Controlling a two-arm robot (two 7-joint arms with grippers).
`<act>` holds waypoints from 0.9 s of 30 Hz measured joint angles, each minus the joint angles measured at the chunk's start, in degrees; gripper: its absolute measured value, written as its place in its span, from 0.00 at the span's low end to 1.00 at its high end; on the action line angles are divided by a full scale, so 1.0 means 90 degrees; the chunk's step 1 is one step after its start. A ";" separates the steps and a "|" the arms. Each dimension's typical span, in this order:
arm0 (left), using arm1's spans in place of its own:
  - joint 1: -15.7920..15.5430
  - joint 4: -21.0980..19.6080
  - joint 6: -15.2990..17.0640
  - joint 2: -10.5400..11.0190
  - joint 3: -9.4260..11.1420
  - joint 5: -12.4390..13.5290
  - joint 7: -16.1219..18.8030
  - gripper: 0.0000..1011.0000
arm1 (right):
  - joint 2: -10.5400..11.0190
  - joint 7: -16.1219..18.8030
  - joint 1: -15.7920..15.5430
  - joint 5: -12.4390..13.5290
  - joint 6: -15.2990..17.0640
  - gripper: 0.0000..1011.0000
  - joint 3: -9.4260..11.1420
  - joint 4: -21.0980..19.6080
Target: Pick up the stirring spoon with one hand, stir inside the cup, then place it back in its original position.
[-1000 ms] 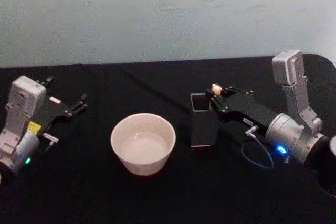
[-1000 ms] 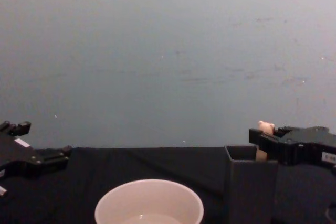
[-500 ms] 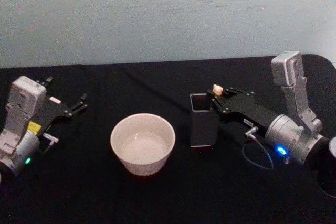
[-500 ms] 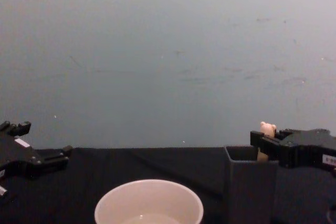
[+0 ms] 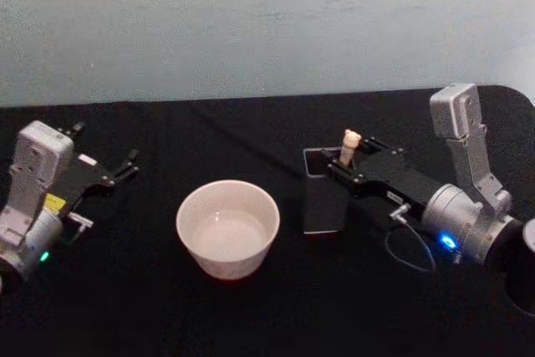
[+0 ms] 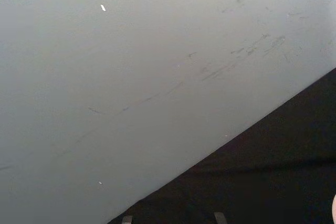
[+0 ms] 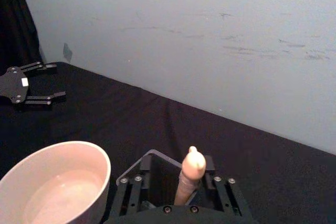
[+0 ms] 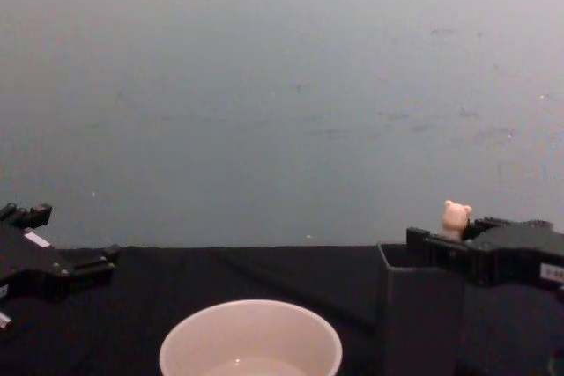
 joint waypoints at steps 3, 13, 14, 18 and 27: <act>0.0000 0.0000 0.0000 0.0000 0.0000 0.0000 0.0000 0.99 | 0.0000 0.0002 0.0001 0.0002 -0.0003 0.62 0.0002 -0.0001; 0.0000 0.0000 0.0000 0.0000 0.0000 0.0000 0.0000 0.99 | 0.0000 0.0005 0.0001 0.0009 -0.0009 0.92 0.0002 -0.0005; 0.0000 0.0000 0.0000 0.0000 0.0000 0.0000 0.0000 0.99 | 0.0000 0.0005 0.0001 0.0009 -0.0009 0.95 0.0002 -0.0005; 0.0000 0.0000 0.0000 0.0000 0.0000 0.0000 0.0000 0.99 | -0.0006 0.0031 0.0000 0.0010 -0.0067 0.99 0.0035 -0.0037; 0.0000 0.0000 0.0000 0.0000 0.0000 0.0000 0.0000 0.99 | -0.0096 -0.0121 0.0017 -0.0010 -0.0541 0.99 0.0366 -0.0329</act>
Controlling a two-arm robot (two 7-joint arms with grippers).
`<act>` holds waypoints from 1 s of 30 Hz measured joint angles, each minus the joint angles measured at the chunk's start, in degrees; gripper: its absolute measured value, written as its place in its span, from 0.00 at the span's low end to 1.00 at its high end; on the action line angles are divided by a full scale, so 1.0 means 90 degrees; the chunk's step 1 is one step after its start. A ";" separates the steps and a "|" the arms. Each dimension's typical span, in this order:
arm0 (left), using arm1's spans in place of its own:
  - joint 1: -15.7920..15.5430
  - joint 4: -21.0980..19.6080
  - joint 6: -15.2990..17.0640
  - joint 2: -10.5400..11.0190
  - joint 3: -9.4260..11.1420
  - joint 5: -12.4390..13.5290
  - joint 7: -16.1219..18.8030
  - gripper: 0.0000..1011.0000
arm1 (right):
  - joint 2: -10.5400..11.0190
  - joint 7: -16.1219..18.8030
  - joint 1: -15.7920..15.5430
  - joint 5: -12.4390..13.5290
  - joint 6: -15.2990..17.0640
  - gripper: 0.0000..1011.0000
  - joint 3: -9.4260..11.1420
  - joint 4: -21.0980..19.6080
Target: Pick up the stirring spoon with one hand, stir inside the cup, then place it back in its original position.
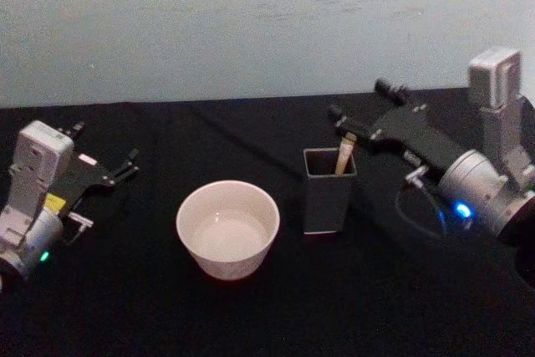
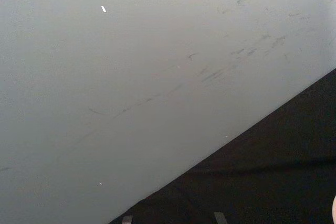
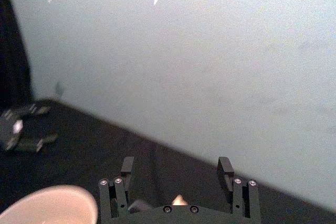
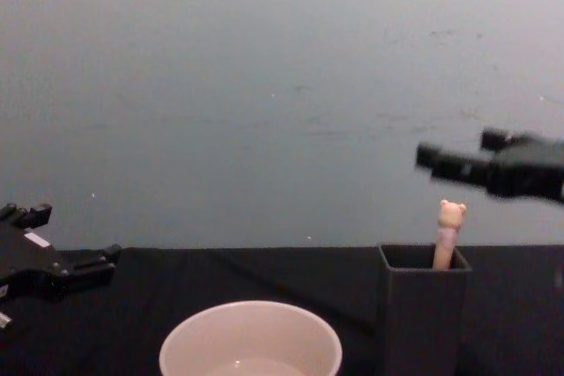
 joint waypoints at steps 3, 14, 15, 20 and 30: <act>0.0000 0.0000 0.0000 0.0000 0.0000 0.0000 0.0000 0.99 | -0.0120 -0.0294 0.0002 -0.0129 -0.0195 0.99 0.0183 -0.0031; 0.0000 0.0000 0.0000 0.0000 0.0000 0.0000 0.0000 0.99 | -0.0513 -0.1478 0.0005 -0.1254 -0.0320 0.99 0.0283 0.0718; 0.0000 0.0000 0.0000 0.0000 0.0000 0.0000 0.0000 0.99 | -0.0522 -0.1494 0.0002 -0.1311 -0.0300 0.99 0.0265 0.0791; 0.0000 0.0000 0.0000 0.0000 0.0000 0.0000 0.0000 0.99 | -0.0570 -0.1437 -0.0046 -0.1560 -0.0125 0.99 0.0154 0.1133; 0.0000 0.0000 0.0000 0.0000 0.0000 0.0000 0.0000 0.99 | -0.0615 -0.1328 -0.0070 -0.1691 -0.0031 0.99 0.0130 0.1258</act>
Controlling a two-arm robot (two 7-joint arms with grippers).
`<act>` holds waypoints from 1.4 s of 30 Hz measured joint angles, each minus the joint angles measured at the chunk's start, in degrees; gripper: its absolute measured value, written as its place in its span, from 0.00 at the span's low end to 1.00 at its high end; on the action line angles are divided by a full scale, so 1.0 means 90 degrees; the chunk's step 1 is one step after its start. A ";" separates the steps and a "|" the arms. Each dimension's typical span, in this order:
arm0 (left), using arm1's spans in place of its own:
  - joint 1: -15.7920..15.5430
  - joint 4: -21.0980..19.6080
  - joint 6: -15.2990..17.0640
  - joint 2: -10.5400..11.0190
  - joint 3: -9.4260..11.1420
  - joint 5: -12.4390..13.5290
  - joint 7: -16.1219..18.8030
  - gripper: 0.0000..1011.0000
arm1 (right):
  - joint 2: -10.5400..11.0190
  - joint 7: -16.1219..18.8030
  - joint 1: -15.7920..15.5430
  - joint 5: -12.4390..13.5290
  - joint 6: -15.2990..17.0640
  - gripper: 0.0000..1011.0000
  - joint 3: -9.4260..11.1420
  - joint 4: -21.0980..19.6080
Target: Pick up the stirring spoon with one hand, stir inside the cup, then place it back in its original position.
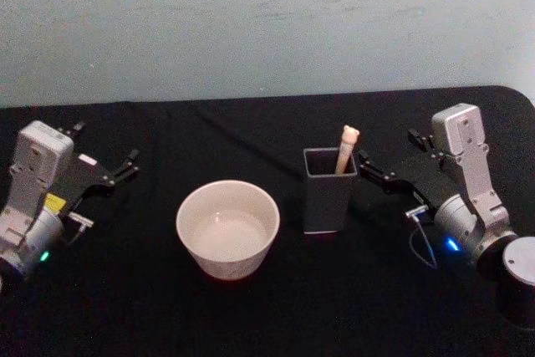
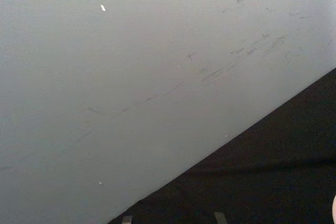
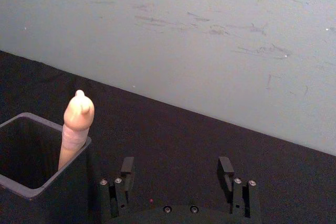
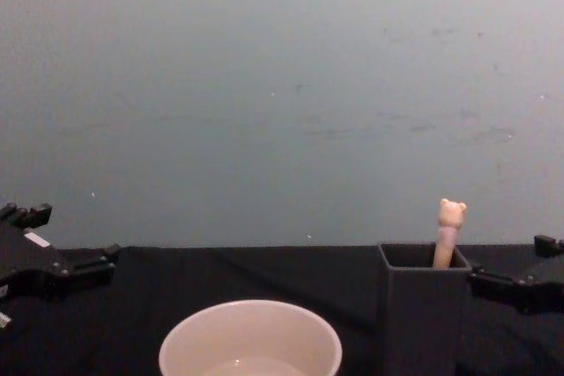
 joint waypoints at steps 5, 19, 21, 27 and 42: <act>0.0000 0.0000 0.0000 0.0000 0.0000 0.0000 0.0000 0.99 | 0.0001 -0.0003 0.0000 0.0003 0.0000 0.99 -0.0001 -0.0005; 0.0000 0.0000 0.0000 0.0000 0.0000 0.0000 0.0000 0.99 | 0.0008 -0.0009 0.0000 0.0009 -0.0003 0.99 -0.0001 -0.0015; 0.0000 0.0000 0.0000 0.0000 0.0000 0.0000 0.0000 0.99 | 0.0009 -0.0011 0.0000 0.0011 -0.0004 0.99 -0.0001 -0.0016; 0.0000 0.0000 0.0000 0.0000 0.0000 0.0001 0.0000 0.99 | 0.0010 -0.0014 0.0000 0.0015 -0.0007 0.99 -0.0001 -0.0018; 0.0000 0.0000 0.0000 0.0000 0.0000 0.0001 0.0000 0.99 | 0.0009 -0.0014 0.0000 0.0021 -0.0009 0.99 -0.0001 -0.0019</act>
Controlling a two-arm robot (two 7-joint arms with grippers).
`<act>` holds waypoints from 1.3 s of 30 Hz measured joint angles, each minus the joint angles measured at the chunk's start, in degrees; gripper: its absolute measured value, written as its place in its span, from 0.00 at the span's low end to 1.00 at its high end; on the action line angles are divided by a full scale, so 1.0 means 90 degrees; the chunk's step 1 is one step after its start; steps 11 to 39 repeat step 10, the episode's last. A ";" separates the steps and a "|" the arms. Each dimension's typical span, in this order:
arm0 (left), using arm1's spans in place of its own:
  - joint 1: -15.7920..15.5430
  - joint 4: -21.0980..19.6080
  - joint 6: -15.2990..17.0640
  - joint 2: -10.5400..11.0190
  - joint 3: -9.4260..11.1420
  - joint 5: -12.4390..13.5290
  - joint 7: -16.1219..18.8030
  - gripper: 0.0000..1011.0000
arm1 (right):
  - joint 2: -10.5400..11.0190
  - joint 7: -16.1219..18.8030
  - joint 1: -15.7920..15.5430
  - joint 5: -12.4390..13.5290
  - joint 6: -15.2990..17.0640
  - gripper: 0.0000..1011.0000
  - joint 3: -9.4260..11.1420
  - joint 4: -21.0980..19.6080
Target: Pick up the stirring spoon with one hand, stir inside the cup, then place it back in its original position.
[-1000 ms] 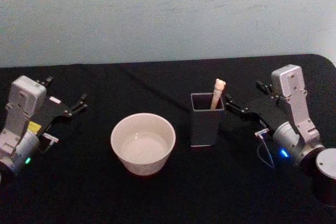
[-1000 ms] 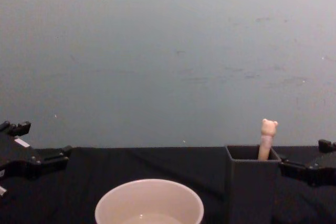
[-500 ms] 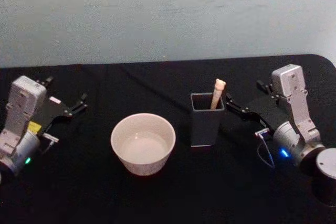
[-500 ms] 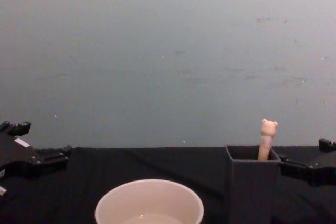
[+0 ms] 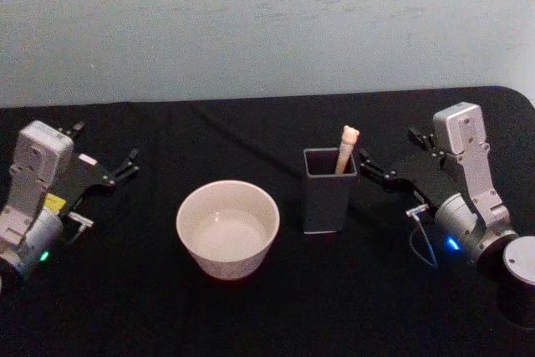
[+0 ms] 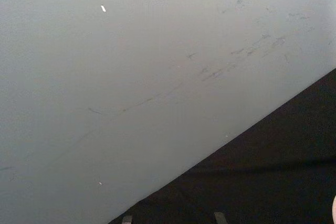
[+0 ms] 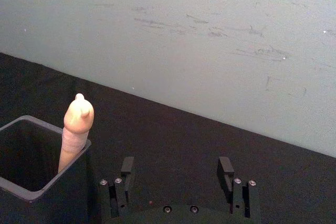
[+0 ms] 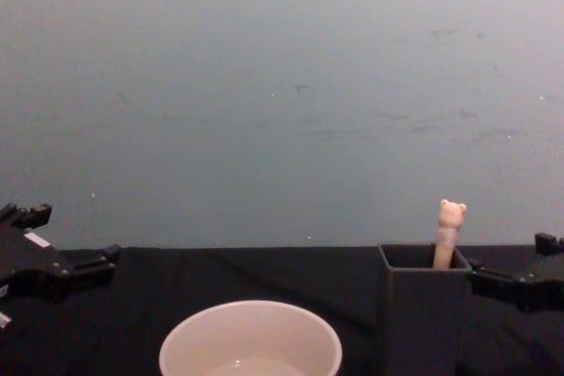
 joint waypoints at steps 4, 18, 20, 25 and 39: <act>0.0000 0.0000 0.0000 0.0000 0.0000 0.0000 0.0000 0.99 | 0.0000 0.0000 0.0000 0.0000 0.0000 0.99 0.0000 0.0001; 0.0000 0.0000 0.0000 0.0000 0.0000 0.0000 0.0000 0.99 | 0.0000 0.0000 0.0000 0.0000 0.0000 0.99 0.0000 0.0001; 0.0000 0.0000 0.0000 0.0000 0.0000 0.0000 0.0000 0.99 | 0.0000 0.0000 0.0000 0.0000 0.0000 0.99 0.0000 0.0001; 0.0000 0.0000 0.0000 0.0000 0.0000 0.0000 0.0000 0.99 | 0.0000 0.0000 0.0000 0.0000 0.0000 0.99 0.0000 0.0001; 0.0000 0.0000 0.0000 0.0000 0.0000 0.0000 0.0000 0.99 | 0.0000 0.0000 0.0000 0.0000 0.0000 0.99 0.0000 0.0001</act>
